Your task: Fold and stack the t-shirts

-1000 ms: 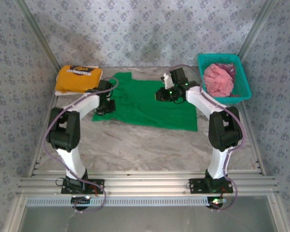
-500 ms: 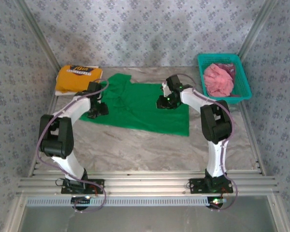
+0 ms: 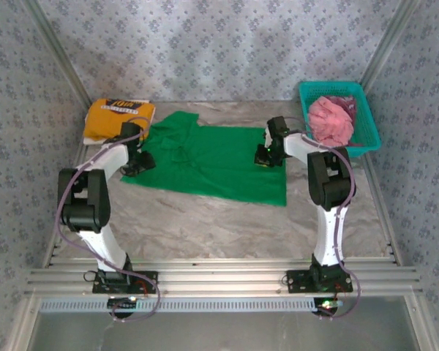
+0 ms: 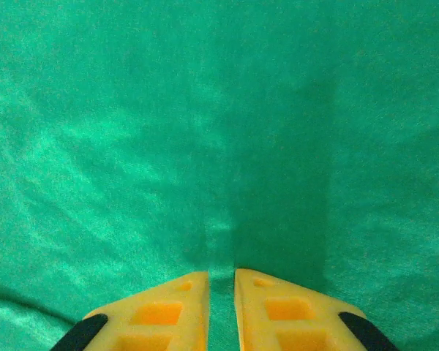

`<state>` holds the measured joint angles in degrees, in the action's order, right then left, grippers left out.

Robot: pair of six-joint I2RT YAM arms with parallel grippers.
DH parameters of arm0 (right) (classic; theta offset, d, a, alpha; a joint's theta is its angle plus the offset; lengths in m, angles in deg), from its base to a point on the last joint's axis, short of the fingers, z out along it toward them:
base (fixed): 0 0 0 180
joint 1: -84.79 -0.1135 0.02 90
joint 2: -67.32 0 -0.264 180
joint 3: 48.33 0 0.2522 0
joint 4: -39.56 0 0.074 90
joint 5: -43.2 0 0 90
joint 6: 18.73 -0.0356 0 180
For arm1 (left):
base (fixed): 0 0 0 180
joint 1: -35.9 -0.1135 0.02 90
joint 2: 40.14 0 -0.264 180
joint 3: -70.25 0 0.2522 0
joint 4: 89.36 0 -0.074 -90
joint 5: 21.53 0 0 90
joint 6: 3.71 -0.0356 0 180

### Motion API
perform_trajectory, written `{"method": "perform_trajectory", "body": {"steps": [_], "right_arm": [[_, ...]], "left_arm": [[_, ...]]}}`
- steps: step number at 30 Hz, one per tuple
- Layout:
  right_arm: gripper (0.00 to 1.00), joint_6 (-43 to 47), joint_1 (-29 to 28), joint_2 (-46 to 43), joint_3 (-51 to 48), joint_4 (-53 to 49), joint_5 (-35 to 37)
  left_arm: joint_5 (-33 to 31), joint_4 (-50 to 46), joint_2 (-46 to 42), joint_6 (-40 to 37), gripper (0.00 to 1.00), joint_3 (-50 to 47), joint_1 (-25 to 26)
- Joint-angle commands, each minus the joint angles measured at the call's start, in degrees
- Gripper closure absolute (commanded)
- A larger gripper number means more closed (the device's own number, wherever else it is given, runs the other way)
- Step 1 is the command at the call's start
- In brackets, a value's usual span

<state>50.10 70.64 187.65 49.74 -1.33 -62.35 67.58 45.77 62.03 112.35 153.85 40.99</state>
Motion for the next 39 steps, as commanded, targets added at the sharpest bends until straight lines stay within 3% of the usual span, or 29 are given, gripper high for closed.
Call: {"method": "perform_trajectory", "body": {"steps": [1, 4, 6, 9, 14, 17, 20, 23, 28, 36, 39], "right_arm": [[0.85, -2.6, 0.2, 1.4, -2.3, -0.7, 1.1], [0.91, -3.5, 0.5, 0.5, -4.6, 1.9, 1.4], [0.92, -3.5, 0.6, 1.1, -4.3, 1.8, 1.3], [0.92, -3.8, 0.5, 1.7, -4.4, 2.4, 0.5], [0.92, -3.7, 0.5, 1.2, -5.2, 3.1, -0.2], [0.92, -3.5, 0.6, 0.8, -5.7, 3.3, -0.4], [0.92, -3.4, 0.8, 0.5, -6.2, 3.3, -0.5], [0.92, -3.4, 1.0, 0.5, -6.2, 3.4, -0.5], [0.92, -3.3, 1.2, 0.4, -6.2, 3.3, -0.4], [0.91, -3.3, 1.4, 0.4, -6.1, 3.1, -0.4], [0.91, -3.4, 1.5, 0.5, -6.2, 3.1, -0.4]], "left_arm": [[0.8, 2.9, -2.2, 2.8, 0.56, 1.2, 3.3], [1.8, 4.2, -2.0, 4.0, 0.63, 4.0, 6.6], [6.2, 5.6, 0.9, 5.5, 0.68, 6.4, 7.3], [8.3, 5.4, 6.6, 5.5, 0.56, 11.3, 8.3], [8.0, 3.8, 14.3, 4.7, 0.51, 18.2, 8.5], [5.8, 1.6, 16.7, 4.3, 0.38, 20.9, 8.6], [5.2, 1.0, 17.8, 4.3, 0.39, 21.7, 8.8], [5.3, 1.0, 18.5, 4.6, 0.49, 21.6, 9.4], [5.3, 1.9, 18.7, 5.2, 0.8, 20.6, 10.4], [6.4, 1.7, 18.4, 5.6, 1.0, 21.2, 11.0], [6.9, 1.5, 18.1, 5.7, 1.0, 22.1, 11.0]]}}
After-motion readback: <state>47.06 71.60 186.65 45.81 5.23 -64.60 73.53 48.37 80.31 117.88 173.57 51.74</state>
